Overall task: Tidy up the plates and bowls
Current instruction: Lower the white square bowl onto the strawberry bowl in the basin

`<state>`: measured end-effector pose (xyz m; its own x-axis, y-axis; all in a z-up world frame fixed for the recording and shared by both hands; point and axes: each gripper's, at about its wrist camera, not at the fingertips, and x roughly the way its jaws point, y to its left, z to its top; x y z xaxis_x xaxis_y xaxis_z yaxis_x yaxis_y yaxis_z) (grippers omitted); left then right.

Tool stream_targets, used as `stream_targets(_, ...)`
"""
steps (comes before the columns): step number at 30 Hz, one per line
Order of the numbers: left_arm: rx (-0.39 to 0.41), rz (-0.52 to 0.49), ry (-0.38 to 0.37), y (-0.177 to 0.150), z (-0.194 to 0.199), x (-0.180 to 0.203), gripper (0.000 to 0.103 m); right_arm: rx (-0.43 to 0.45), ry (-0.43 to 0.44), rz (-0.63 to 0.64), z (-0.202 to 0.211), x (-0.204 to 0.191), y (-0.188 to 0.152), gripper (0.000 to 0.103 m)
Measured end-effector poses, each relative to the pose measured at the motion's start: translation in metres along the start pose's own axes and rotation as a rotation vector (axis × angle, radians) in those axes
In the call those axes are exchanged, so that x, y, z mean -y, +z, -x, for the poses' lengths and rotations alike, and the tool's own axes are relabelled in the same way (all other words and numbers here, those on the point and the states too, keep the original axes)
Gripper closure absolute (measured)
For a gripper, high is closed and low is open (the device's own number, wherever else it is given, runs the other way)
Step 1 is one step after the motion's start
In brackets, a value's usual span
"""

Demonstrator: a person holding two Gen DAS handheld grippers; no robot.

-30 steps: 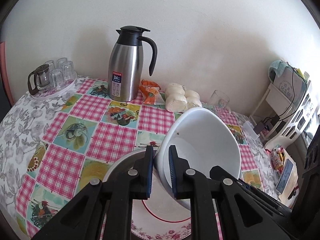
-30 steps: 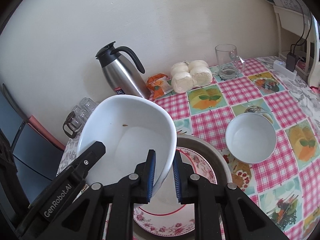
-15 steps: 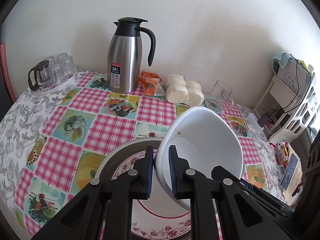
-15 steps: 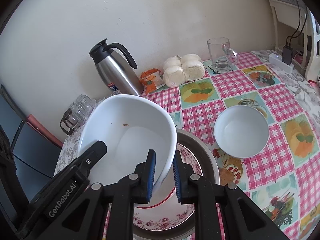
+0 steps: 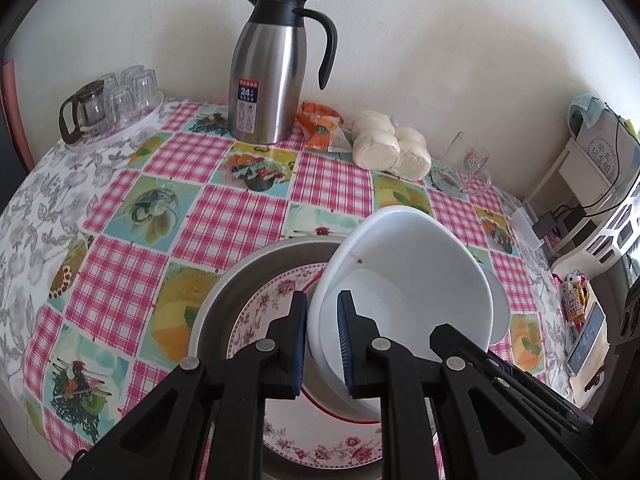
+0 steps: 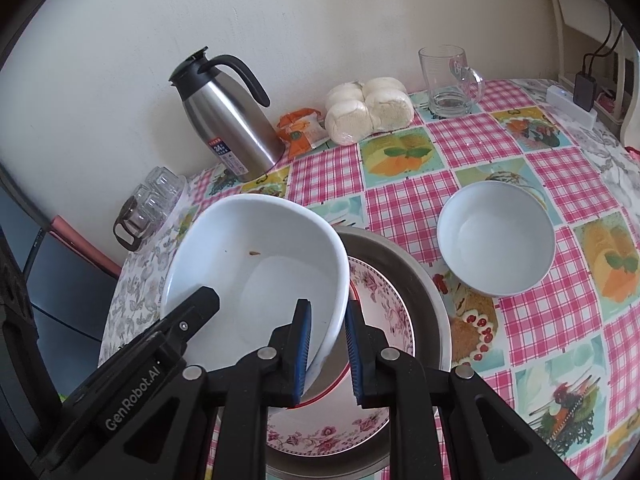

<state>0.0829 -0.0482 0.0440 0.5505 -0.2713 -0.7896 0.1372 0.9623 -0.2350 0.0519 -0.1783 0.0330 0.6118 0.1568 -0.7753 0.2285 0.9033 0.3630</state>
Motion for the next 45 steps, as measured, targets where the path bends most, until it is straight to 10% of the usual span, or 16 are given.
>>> stream_targets(45, -0.070, 0.112, -0.094, 0.006, -0.003, -0.024, 0.088, -0.056, 0.032, -0.044, -0.008, 0.013, 0.000, 0.080)
